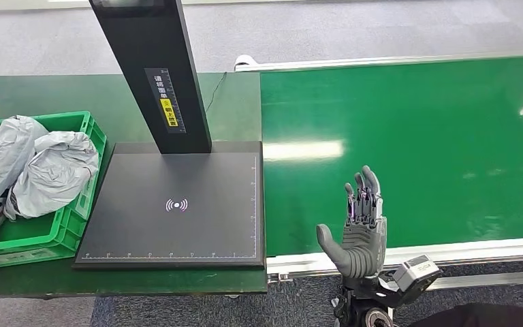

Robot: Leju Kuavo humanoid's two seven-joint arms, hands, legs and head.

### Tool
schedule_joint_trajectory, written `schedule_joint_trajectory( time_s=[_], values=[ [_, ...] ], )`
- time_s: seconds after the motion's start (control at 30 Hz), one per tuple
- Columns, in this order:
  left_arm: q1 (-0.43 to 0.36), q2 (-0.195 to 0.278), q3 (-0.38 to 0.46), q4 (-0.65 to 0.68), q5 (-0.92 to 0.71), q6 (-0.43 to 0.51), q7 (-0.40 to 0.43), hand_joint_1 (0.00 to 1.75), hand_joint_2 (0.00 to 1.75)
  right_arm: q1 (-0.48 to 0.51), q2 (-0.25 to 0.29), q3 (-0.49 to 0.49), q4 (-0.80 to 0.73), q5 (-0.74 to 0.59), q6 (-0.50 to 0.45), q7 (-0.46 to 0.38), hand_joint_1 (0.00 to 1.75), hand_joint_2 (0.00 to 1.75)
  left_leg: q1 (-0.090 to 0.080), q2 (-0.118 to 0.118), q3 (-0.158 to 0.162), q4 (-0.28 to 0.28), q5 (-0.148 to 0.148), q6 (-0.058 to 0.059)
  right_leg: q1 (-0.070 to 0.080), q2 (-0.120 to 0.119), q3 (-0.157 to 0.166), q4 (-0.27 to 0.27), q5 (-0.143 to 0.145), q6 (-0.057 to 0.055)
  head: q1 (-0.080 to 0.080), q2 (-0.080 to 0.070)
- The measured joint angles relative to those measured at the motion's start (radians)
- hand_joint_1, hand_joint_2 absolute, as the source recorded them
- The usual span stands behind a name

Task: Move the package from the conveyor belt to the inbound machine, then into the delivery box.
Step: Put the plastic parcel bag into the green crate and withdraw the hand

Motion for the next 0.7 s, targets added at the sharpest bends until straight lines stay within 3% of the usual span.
schedule_joint_trajectory(
  time_s=[0.2, 0.43, 0.7],
  values=[
    [-0.022, 0.007, -0.002, 0.024, -0.043, 0.011, 0.031, 1.75, 1.75, 0.009, 0.0, 0.0, -0.007, 0.001, 0.002, 0.0, 0.0, 1.75, 0.0, 0.0, 0.0, 0.0, 0.0, 0.0, 0.0, 0.0, 0.0, 0.0, 0.0, 0.0, 0.0, 0.0],
    [-0.125, 0.007, -0.056, 0.15, -0.206, -0.016, 0.113, 1.75, 1.75, 0.034, 0.0, -0.001, -0.028, 0.004, 0.018, -0.001, 0.0, 1.75, 0.0, 0.0, 0.0, 0.0, 0.0, 0.0, 0.0, 0.0, 0.0, 0.0, 0.0, 0.0, 0.0, 0.0],
    [-0.131, -0.018, -0.115, 0.249, -0.261, -0.02, 0.119, 1.75, 1.75, 0.044, 0.0, -0.001, -0.048, 0.01, 0.018, 0.0, 0.0, 1.75, 0.0, 0.0, 0.0, 0.0, 0.0, 0.0, 0.0, 0.0, -0.001, 0.0, 0.0, 0.0, 0.0, 0.0]
  ],
)
